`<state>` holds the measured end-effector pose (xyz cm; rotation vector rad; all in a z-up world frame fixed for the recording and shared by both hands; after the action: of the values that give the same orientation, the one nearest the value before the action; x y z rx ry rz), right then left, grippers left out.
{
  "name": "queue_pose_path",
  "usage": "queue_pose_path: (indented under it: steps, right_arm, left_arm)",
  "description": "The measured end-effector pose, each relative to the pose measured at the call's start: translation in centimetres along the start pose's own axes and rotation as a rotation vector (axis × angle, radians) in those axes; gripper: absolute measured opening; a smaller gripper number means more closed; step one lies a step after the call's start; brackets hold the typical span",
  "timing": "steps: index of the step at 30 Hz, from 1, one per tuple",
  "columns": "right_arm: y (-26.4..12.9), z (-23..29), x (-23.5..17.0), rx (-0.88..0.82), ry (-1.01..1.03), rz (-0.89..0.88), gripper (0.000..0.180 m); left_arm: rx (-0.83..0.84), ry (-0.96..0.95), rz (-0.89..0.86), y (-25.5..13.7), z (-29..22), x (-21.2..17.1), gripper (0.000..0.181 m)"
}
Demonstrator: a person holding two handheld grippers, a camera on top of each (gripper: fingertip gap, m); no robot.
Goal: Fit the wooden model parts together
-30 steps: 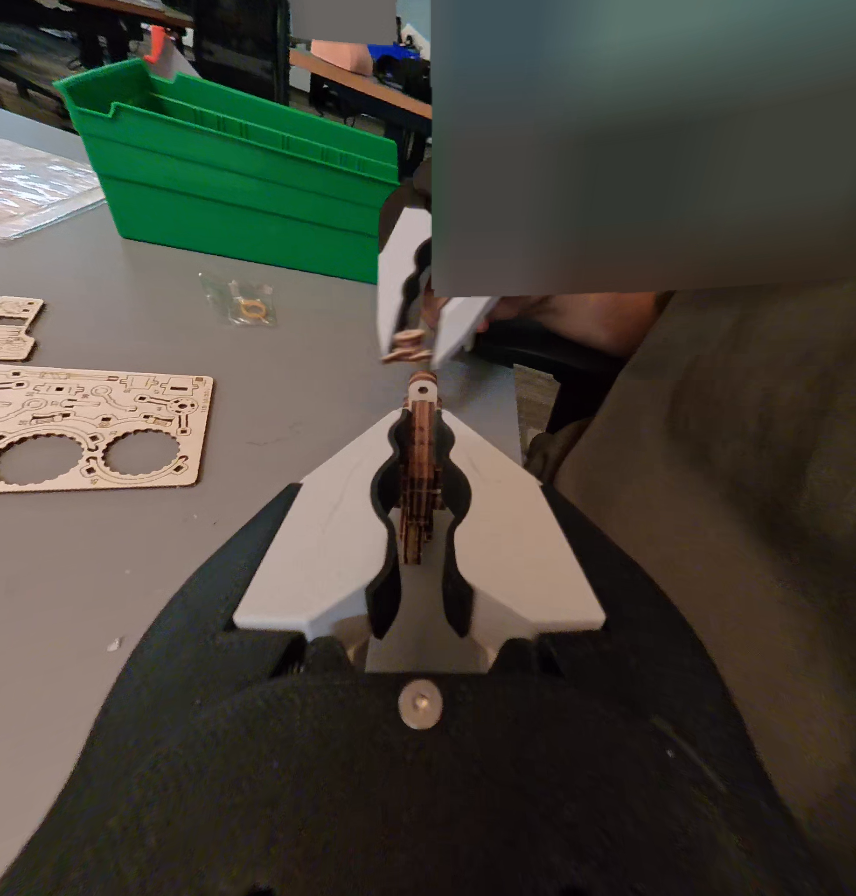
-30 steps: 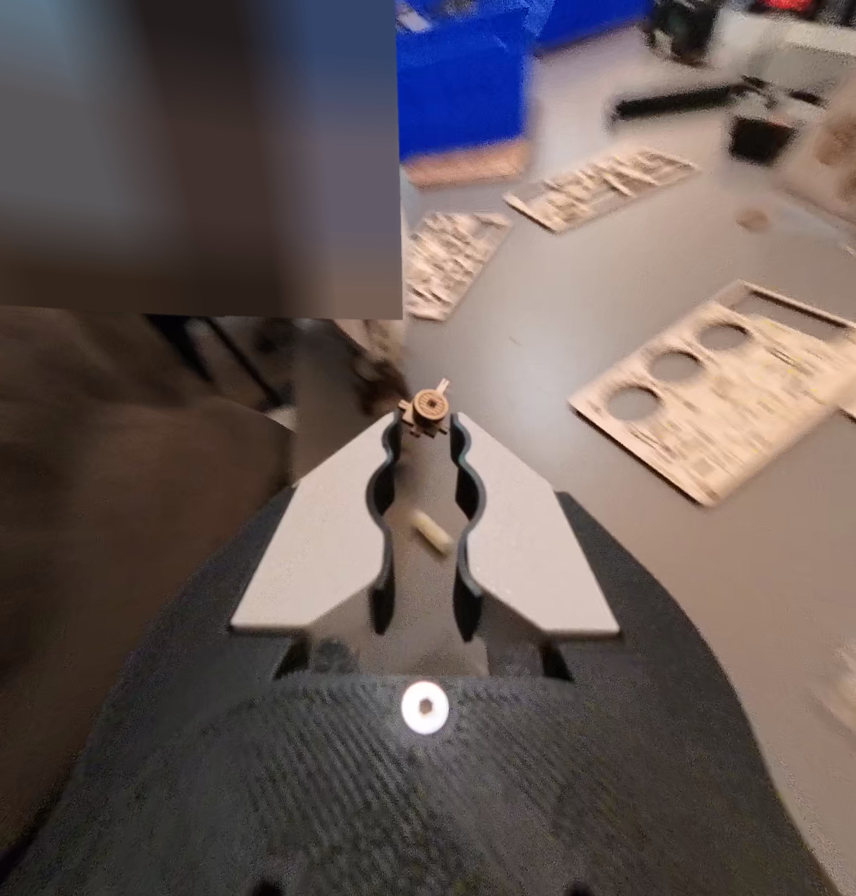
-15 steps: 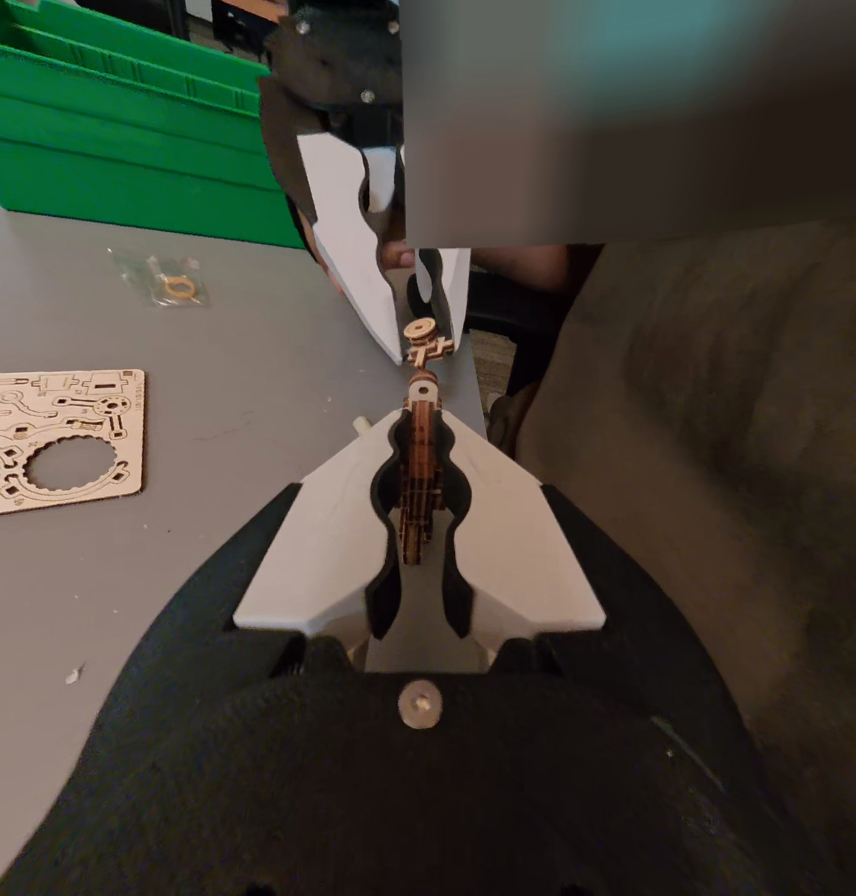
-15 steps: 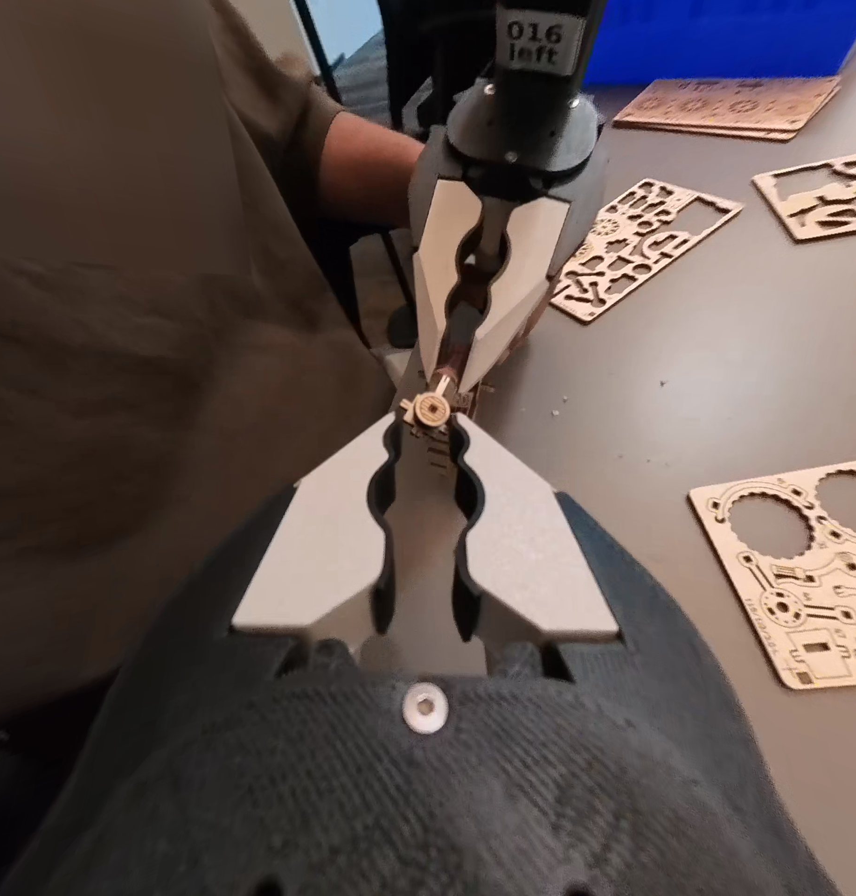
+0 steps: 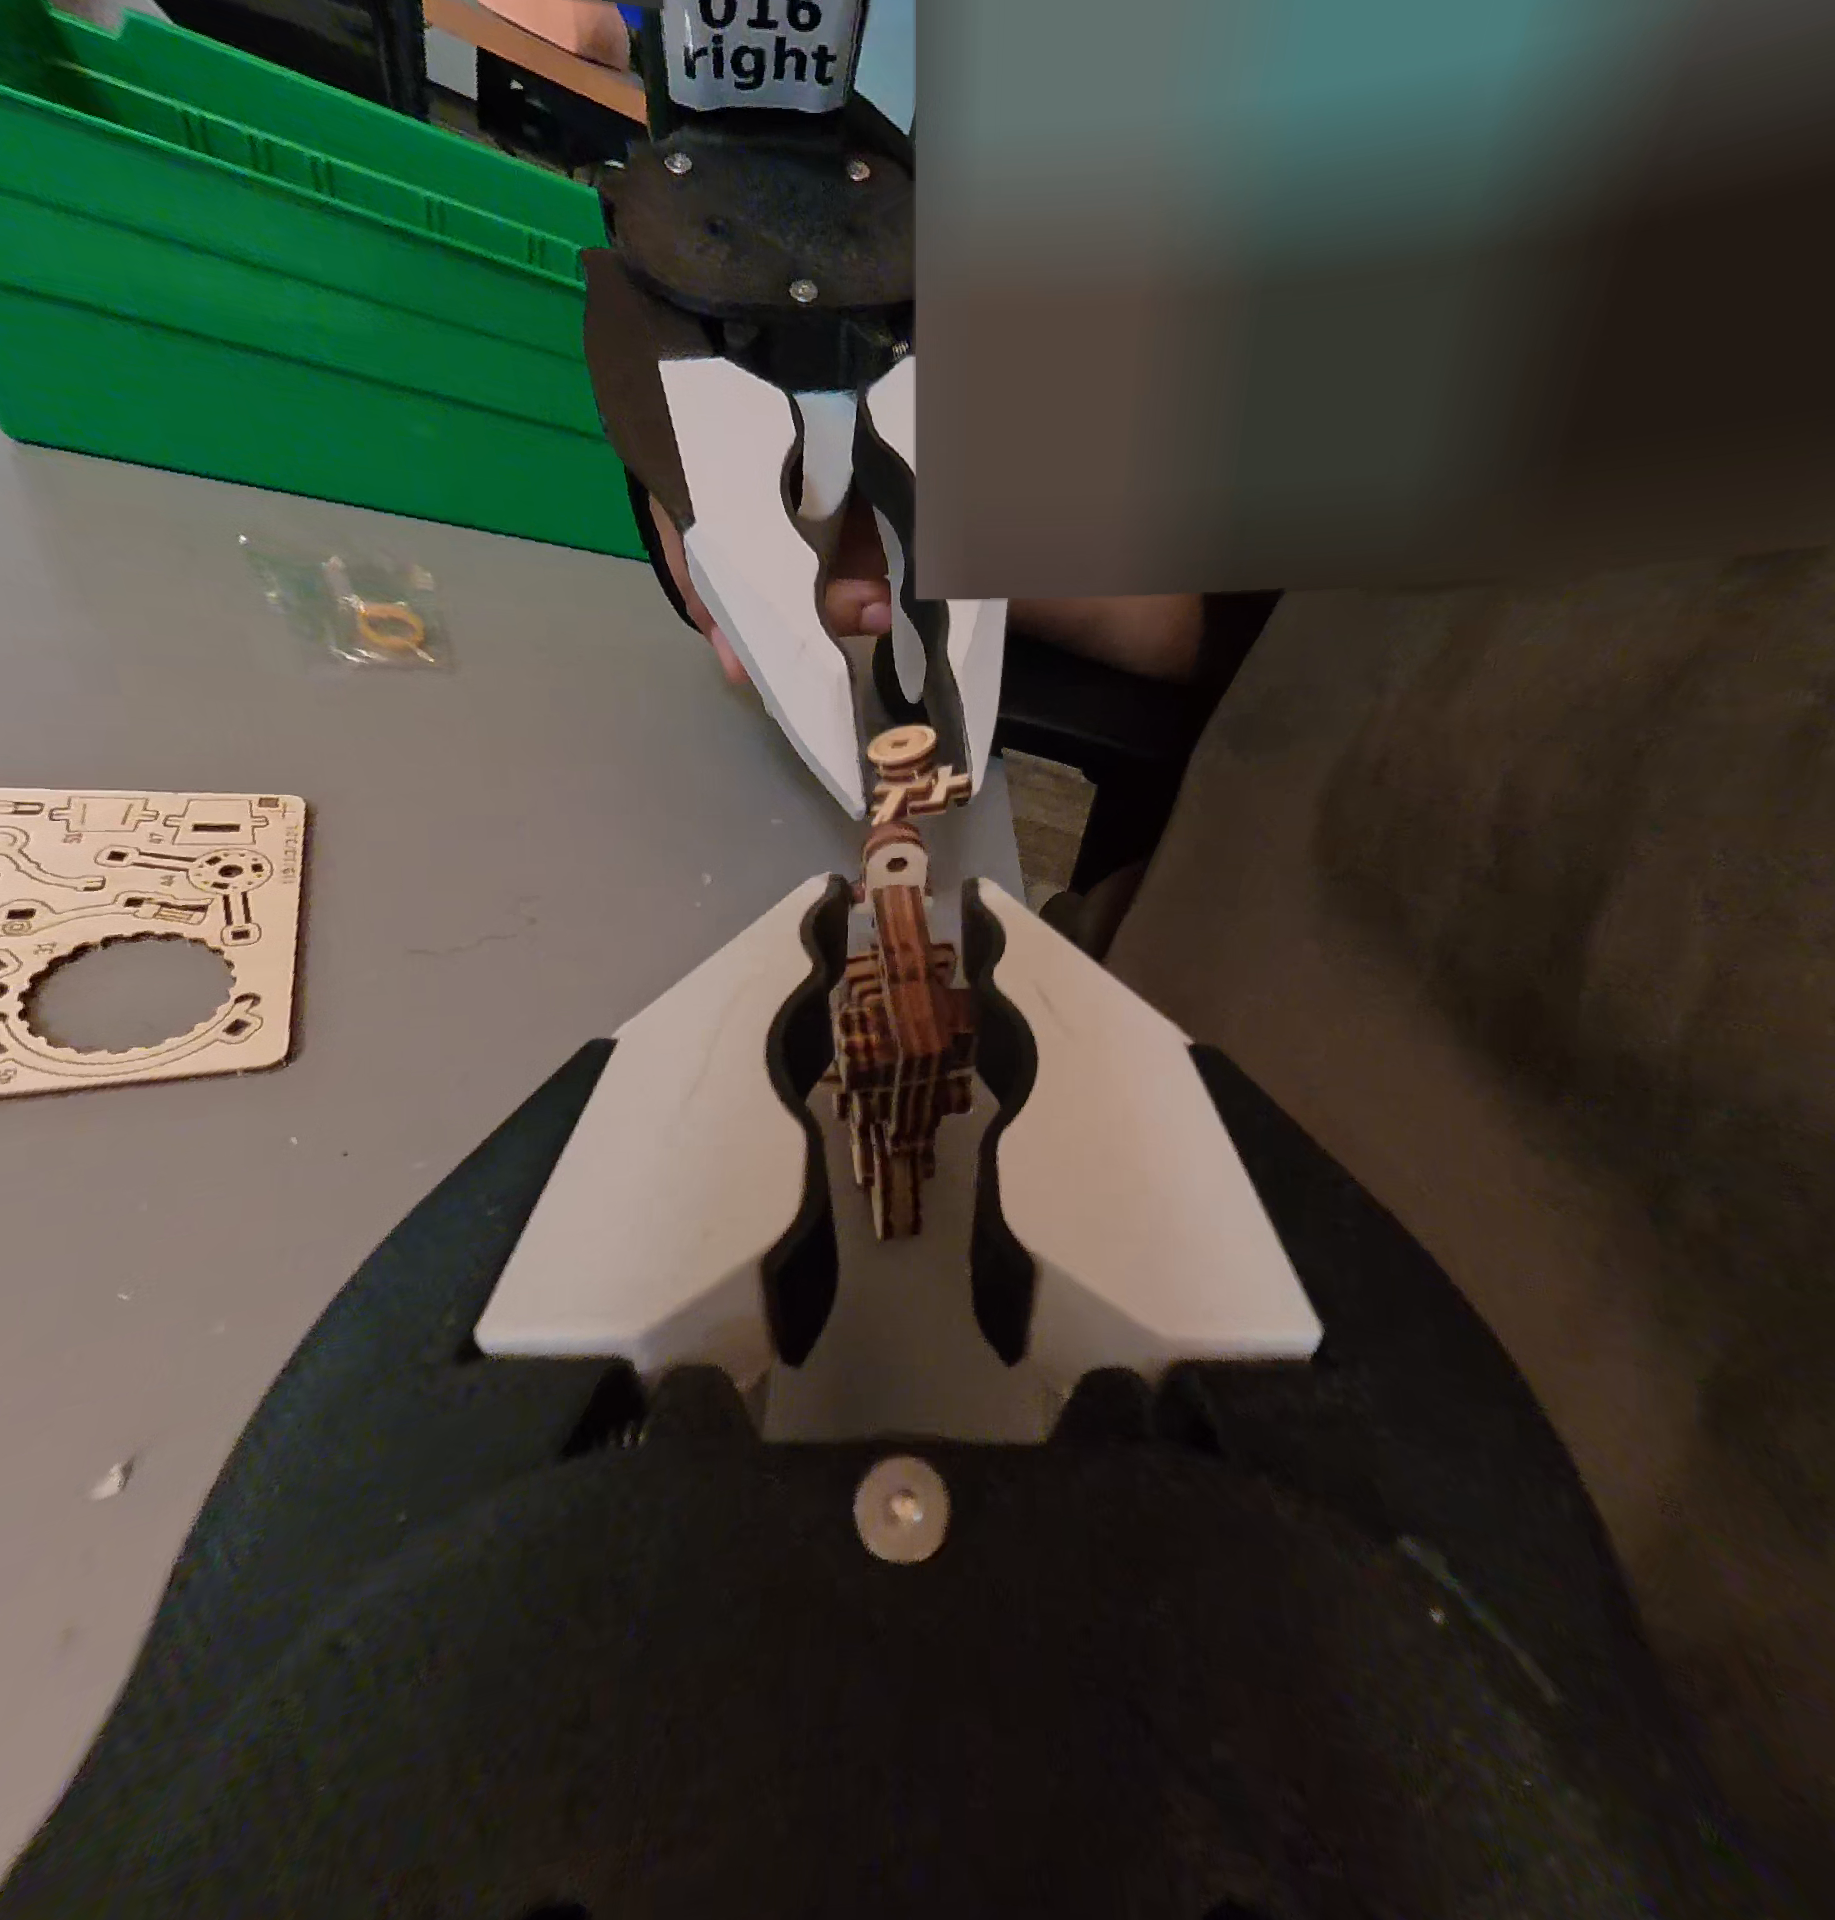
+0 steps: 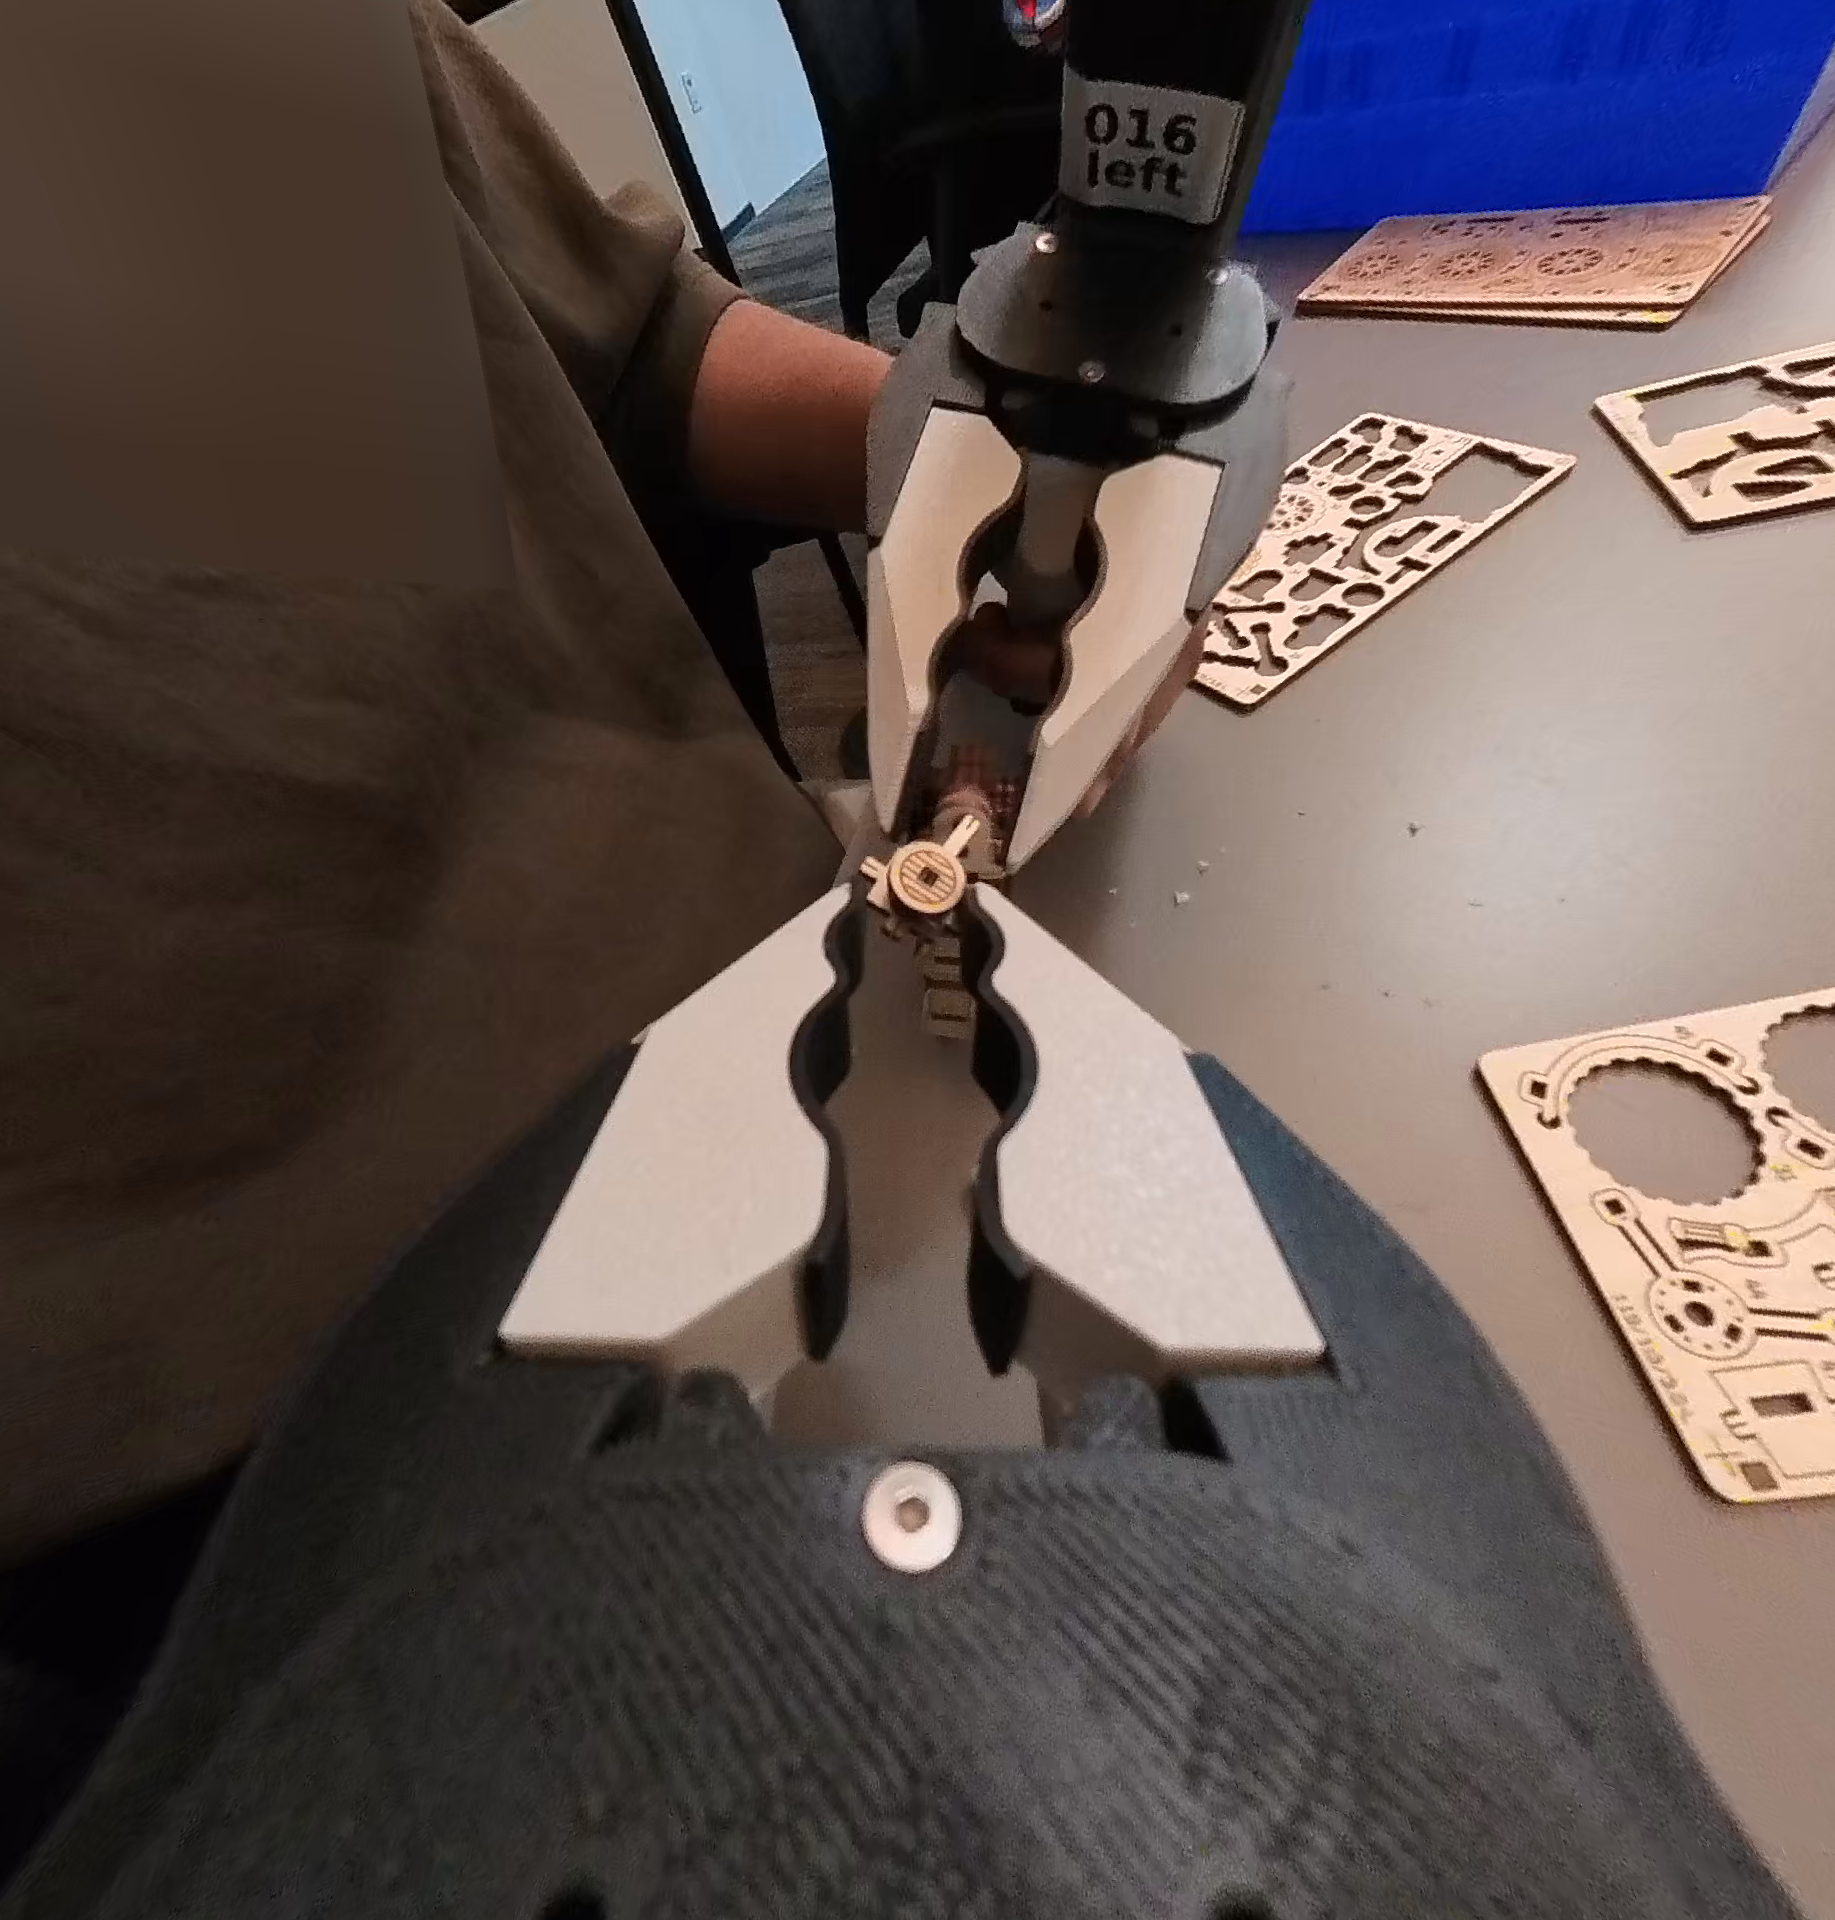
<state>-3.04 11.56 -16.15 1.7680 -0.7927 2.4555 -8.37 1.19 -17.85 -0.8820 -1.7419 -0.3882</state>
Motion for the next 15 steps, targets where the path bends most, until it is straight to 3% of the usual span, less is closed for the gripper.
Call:
queue_pose_path:
  steps: [11, 15]
  right_arm:
    - [-0.4, -0.1, -0.4, -0.036, 0.019, -0.005, 0.016]
    - [-0.9, -1.8, -3.5, -0.185, 0.037, 0.128, 0.016]
  left_arm:
    - [0.013, -0.016, -0.018, 0.2, 0.2, 0.1, 0.014]
    - [0.03, -0.018, -0.022, 0.0, 0.3, 0.1, 0.014]
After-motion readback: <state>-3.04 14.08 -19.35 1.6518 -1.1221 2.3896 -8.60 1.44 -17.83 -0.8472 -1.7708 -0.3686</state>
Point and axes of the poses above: each gripper's, where its closed fingertips meet, y out along the fingers, x out of its top, z = x × y across the jaws, the point moved 6 cm from there along -y, back along the fingers, and after that the axes turned 6 degrees about -x, right-handed, at the moved point
